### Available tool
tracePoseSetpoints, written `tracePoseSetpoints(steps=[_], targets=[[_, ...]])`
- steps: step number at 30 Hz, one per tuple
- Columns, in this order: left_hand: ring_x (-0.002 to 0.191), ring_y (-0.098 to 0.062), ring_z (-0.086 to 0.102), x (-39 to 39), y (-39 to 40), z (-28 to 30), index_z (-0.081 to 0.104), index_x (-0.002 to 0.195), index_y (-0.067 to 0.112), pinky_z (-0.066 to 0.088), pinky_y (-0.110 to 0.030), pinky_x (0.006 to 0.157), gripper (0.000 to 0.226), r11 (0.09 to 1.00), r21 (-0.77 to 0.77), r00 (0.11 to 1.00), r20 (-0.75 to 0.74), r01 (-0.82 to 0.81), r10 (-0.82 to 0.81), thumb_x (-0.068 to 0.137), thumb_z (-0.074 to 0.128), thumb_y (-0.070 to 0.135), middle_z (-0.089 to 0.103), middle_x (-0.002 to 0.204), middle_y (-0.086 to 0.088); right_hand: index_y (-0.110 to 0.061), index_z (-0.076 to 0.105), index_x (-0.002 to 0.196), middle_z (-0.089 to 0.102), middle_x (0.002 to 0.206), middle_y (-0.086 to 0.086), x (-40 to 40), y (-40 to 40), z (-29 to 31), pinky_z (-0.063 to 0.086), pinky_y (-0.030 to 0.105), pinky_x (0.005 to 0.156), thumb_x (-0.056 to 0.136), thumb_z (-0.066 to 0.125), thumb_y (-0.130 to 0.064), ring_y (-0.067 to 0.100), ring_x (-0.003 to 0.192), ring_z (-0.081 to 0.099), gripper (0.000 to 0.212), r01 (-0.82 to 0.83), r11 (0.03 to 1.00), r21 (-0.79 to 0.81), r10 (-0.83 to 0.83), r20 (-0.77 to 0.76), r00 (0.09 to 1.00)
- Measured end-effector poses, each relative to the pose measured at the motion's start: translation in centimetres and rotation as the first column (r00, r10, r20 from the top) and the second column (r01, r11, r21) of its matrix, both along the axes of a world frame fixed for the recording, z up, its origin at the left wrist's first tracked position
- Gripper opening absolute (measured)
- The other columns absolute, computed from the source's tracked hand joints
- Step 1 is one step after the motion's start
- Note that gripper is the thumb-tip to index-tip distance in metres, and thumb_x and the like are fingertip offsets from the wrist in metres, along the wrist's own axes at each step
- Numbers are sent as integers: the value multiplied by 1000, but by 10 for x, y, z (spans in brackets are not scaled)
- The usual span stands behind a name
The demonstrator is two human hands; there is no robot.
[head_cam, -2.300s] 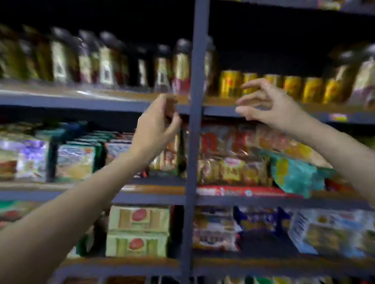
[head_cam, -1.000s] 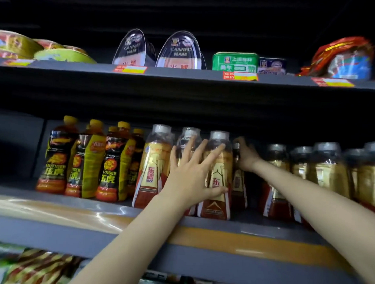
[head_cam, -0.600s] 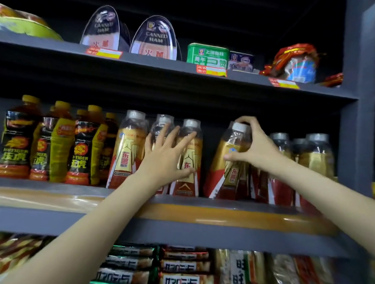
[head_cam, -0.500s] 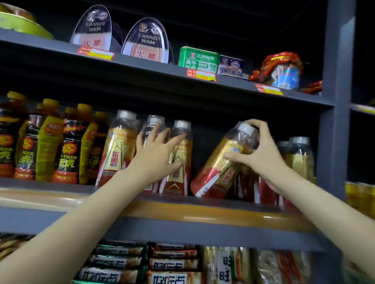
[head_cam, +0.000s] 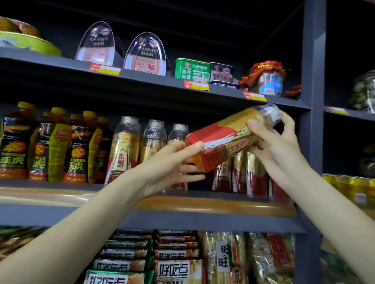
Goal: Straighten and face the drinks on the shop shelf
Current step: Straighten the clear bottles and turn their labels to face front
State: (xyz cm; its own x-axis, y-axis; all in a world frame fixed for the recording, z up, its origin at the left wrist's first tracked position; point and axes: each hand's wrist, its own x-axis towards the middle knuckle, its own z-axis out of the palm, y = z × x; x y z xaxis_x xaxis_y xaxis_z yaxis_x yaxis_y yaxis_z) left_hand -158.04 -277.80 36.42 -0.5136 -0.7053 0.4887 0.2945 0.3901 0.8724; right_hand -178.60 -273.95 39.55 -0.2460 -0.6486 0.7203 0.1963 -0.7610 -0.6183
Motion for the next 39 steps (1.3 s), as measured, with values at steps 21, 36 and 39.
tracePoseSetpoints(steps=[21,36,39], targets=[[102,-16,63,26,2,-8,49,120,30,57,-29,77,52,855,-372,931,-180,-362,316,76,73,16,56,117,0,-25,32,138,51,132,13,40,-3,-22,59,41,76,80,70,-14,30,105,64,71,-27,975,223,31,-18,999],[112,8,46,48,-3,-7,48,129,33,42,-16,93,55,517,-822,770,163,-240,617,80,71,23,50,126,21,-39,18,147,52,131,3,37,8,-26,54,47,85,59,79,-7,23,110,60,112,15,988,152,-6,-57,998],[114,2,46,50,-5,-10,49,129,30,40,-18,93,53,541,-800,736,199,-259,647,81,70,28,52,132,11,-46,14,146,48,135,-9,39,4,-35,45,50,101,42,88,-21,17,121,53,131,148,988,32,-139,-198,970]])
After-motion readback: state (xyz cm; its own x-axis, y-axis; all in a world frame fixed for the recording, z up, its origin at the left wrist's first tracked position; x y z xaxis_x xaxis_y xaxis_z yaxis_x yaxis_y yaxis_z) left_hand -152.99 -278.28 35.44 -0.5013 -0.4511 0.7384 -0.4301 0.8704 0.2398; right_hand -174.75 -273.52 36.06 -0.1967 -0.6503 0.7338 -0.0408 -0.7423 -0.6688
